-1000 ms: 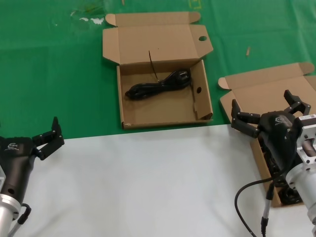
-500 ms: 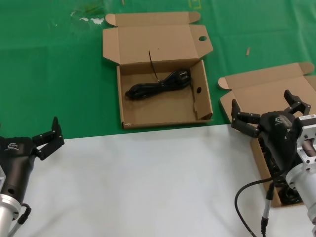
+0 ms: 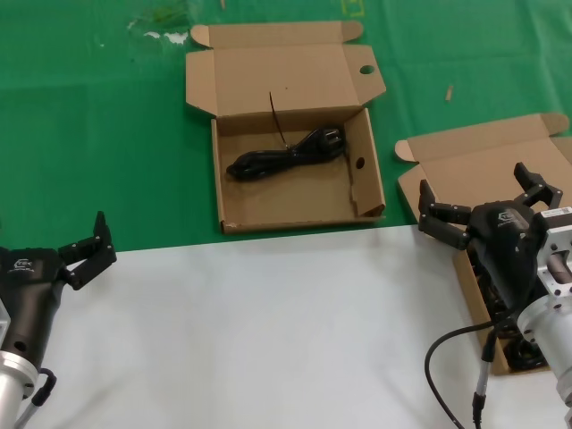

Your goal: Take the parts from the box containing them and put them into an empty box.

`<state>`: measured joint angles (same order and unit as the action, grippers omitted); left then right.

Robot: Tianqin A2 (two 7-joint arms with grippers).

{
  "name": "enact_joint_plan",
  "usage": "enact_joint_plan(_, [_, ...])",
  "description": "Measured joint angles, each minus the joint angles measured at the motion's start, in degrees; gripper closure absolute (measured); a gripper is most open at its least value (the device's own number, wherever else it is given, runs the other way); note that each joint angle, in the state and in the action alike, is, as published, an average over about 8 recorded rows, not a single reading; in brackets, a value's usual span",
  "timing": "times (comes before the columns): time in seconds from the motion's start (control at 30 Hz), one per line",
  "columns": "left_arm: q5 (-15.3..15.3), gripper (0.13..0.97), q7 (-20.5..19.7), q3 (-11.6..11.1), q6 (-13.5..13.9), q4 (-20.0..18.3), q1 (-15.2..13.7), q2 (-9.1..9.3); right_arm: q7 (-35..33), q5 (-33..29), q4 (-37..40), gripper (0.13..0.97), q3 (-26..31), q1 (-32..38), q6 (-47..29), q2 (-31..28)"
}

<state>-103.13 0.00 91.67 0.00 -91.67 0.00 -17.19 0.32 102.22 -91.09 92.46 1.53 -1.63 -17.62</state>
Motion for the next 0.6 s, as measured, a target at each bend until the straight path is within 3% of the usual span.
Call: enact_joint_plan(0.6, [0.0,0.132,0.0,0.0,0.0,0.0,0.0,0.00,0.0,0.0,0.0,0.129,0.0,0.0,0.0,0.0])
